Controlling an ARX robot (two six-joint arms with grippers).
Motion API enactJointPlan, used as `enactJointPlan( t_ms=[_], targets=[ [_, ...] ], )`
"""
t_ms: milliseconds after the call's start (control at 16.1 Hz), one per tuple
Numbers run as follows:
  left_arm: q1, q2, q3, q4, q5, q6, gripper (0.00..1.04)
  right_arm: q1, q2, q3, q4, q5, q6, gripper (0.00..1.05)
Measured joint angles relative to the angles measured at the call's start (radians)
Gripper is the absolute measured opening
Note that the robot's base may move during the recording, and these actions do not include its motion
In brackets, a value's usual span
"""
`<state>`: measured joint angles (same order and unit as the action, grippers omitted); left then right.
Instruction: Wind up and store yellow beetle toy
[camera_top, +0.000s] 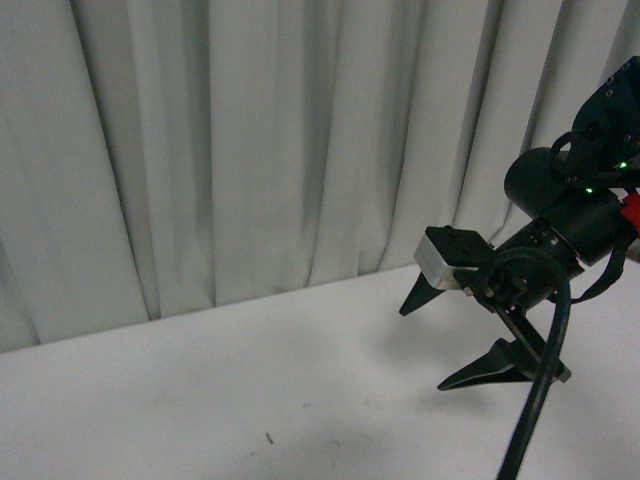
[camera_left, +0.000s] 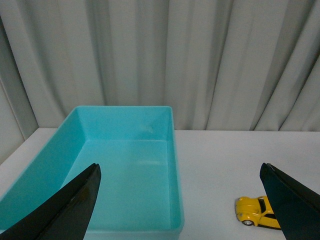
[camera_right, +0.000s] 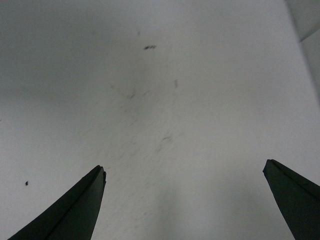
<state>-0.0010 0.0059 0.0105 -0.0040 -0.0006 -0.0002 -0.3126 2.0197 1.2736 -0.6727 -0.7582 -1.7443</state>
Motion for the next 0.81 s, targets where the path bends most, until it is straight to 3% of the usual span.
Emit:
enactJointPlan(
  t_ms=[497,559,683,807],
  targets=[
    [0.0,0.0,0.0,0.0,0.0,0.0,0.98,0.013,-0.399,0.023,-0.066,-0.146,-0.003,0.98],
    [0.0,0.0,0.0,0.0,0.0,0.0,0.98,0.04,-0.501,-0.094,0.258,-0.014,0.115,0.92],
    [0.0,0.0,0.0,0.0,0.001,0.0,0.98,0.125,-0.741,-0.473,0.825,0.375,0.663,0.7],
    [0.0,0.0,0.0,0.0,-0.002,0.0,0.98,0.151,-0.911,-0.729,1.189,0.584,1.226,0.47]
  ],
)
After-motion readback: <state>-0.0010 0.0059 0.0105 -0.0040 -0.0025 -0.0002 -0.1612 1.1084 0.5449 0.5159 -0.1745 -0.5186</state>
